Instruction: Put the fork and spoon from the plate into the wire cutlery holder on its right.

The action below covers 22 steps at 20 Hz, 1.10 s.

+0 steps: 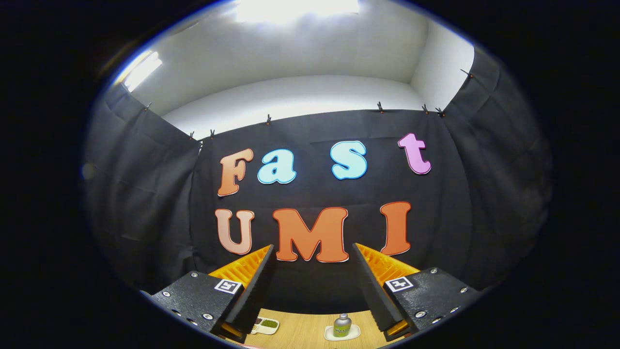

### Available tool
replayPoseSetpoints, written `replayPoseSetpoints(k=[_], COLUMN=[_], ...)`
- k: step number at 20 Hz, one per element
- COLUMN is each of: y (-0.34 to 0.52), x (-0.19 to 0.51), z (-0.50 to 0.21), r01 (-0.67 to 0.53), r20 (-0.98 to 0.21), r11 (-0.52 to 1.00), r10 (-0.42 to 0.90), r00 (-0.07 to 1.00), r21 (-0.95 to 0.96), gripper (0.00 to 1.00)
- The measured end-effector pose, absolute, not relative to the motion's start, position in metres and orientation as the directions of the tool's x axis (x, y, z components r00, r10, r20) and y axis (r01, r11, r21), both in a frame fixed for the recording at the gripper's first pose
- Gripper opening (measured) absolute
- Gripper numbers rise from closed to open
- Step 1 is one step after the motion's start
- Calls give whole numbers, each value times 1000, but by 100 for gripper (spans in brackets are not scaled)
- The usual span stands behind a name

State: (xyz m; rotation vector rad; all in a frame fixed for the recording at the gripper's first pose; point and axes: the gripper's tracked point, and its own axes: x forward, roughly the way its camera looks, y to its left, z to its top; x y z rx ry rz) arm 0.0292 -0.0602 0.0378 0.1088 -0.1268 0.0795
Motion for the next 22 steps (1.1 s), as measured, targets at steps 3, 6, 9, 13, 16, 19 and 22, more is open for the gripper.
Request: replayPoseSetpoints(k=[3,6,9,13,16,19,22], y=[-57,-52,-47,-45,-41,-40,-39], x=[29,29,29,28,29,29,29], z=[35,33,32,30,29,25,20], r01=[-91,-93,-100,-98,-96,-93,-94], r20=[129,132,134,145,152,152,141], r11=[991,992,992,993,994,995,994], r10=[78,82,88,87,87,85,86], r00=[989,988,987,986,984,985,986], r21=[94,85,82,66,51,44,53], gripper=[92,92,92,92,94,97,96])
